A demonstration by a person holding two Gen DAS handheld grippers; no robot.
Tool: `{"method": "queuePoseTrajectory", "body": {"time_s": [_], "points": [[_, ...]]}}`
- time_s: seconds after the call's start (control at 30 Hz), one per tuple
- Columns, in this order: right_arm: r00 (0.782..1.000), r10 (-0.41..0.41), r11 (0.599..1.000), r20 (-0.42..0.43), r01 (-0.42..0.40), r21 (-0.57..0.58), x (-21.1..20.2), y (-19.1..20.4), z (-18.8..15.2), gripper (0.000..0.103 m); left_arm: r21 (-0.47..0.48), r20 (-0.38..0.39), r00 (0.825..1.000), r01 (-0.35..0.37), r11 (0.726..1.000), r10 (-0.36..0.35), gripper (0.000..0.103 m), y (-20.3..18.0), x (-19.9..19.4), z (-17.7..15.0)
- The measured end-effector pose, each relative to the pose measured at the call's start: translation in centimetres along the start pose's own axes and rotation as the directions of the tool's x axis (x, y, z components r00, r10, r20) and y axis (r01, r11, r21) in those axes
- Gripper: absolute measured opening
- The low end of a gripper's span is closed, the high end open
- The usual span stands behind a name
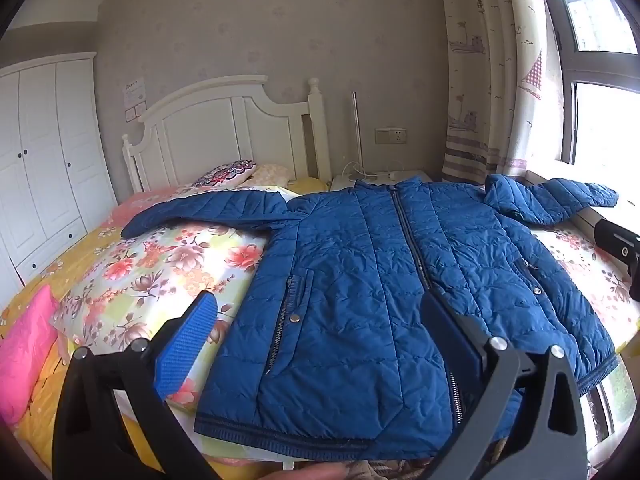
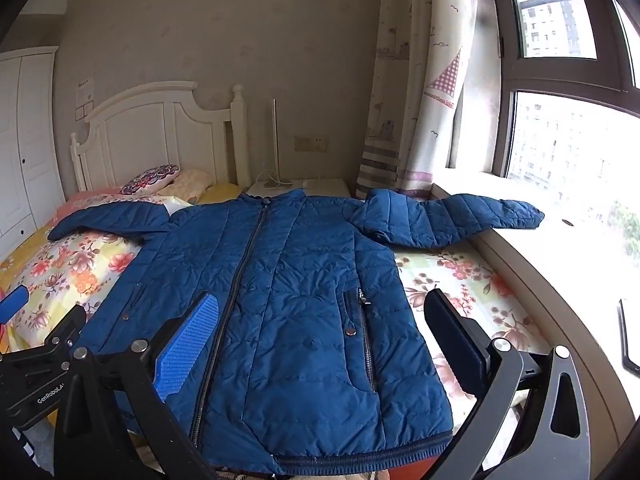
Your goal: Fold large clothes
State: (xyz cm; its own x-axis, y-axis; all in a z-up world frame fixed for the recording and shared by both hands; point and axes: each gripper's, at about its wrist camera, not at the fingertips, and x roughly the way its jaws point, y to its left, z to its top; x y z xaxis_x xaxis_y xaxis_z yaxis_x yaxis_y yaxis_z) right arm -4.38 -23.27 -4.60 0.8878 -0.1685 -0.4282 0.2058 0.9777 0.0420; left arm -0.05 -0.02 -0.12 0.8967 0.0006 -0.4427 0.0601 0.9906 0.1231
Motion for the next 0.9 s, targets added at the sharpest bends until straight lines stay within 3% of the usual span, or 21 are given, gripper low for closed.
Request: {"method": "queuePoseTrajectory", "body": {"time_s": [0.9], "points": [[0.999,0.025,1.0,-0.032,-0.024,0.008,0.32,0.27,-0.26,0.099,-0.004,-0.011,1.0,0.0,1.0,0.0,0.101,-0.23,0.46,-0.86]]}}
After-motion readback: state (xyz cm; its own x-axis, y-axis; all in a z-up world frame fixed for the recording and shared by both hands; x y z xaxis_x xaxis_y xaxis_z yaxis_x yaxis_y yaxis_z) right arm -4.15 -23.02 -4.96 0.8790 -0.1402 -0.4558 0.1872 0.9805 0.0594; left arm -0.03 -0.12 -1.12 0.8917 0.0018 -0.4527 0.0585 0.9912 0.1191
